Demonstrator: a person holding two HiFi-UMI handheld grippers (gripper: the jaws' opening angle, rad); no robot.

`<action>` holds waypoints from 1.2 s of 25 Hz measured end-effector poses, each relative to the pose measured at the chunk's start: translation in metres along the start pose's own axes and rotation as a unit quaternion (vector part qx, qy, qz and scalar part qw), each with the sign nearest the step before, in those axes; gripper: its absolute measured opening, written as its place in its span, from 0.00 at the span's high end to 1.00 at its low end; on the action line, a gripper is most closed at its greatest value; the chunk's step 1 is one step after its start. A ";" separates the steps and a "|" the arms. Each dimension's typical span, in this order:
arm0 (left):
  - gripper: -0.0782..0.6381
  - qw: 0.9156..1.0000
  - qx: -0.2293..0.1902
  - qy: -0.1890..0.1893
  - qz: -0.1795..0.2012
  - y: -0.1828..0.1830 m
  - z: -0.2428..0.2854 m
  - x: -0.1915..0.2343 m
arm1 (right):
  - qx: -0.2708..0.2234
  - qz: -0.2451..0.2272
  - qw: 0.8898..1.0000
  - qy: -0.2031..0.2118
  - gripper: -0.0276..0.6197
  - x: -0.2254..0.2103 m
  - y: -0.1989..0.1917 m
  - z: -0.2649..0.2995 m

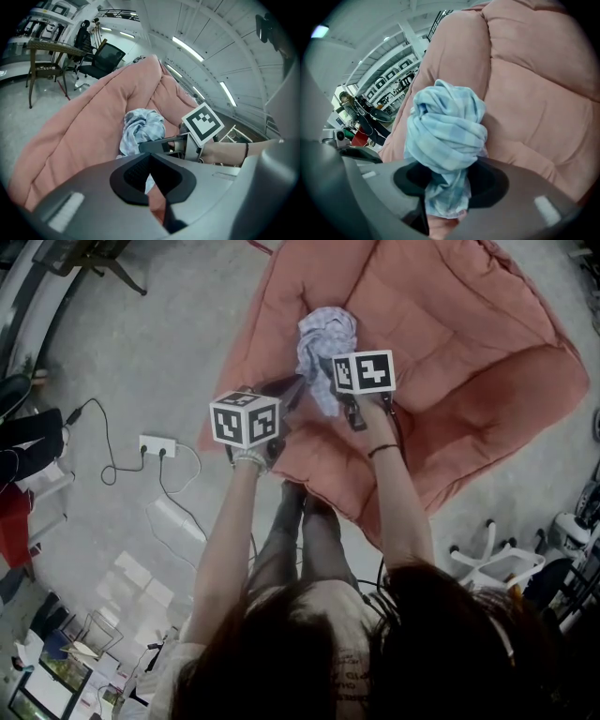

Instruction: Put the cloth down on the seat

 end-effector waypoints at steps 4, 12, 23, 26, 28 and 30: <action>0.90 1.000 0.008 -0.003 -0.004 -0.004 0.003 0.001 | 0.016 0.013 1.000 -0.008 0.64 -0.006 -0.003 0.009; 0.90 1.000 0.017 -0.009 -0.006 -0.009 0.005 0.000 | 0.024 0.045 0.999 -0.019 0.60 -0.013 -0.012 0.015; 0.90 1.000 0.023 -0.011 -0.009 -0.014 0.000 0.005 | 0.009 0.078 0.996 -0.038 0.49 -0.022 -0.025 0.021; 0.90 1.000 0.023 -0.012 -0.009 -0.015 -0.002 0.004 | 0.005 0.081 0.996 -0.042 0.47 -0.026 -0.027 0.019; 0.90 1.000 0.022 -0.012 -0.008 -0.015 -0.003 0.002 | 0.002 0.081 0.996 -0.045 0.46 -0.028 -0.029 0.015; 0.90 1.000 0.021 -0.013 -0.009 -0.016 -0.006 0.002 | 0.000 0.081 0.996 -0.047 0.46 -0.029 -0.031 0.012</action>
Point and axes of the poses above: the fingertips, and each gripper's own axes: z forward along the fingers, x to its left, y out of its top, the point moved 7 cm from there along -z, backward along the fingers, and after that the axes turned 15 degrees about z, right-handed, at the moved point
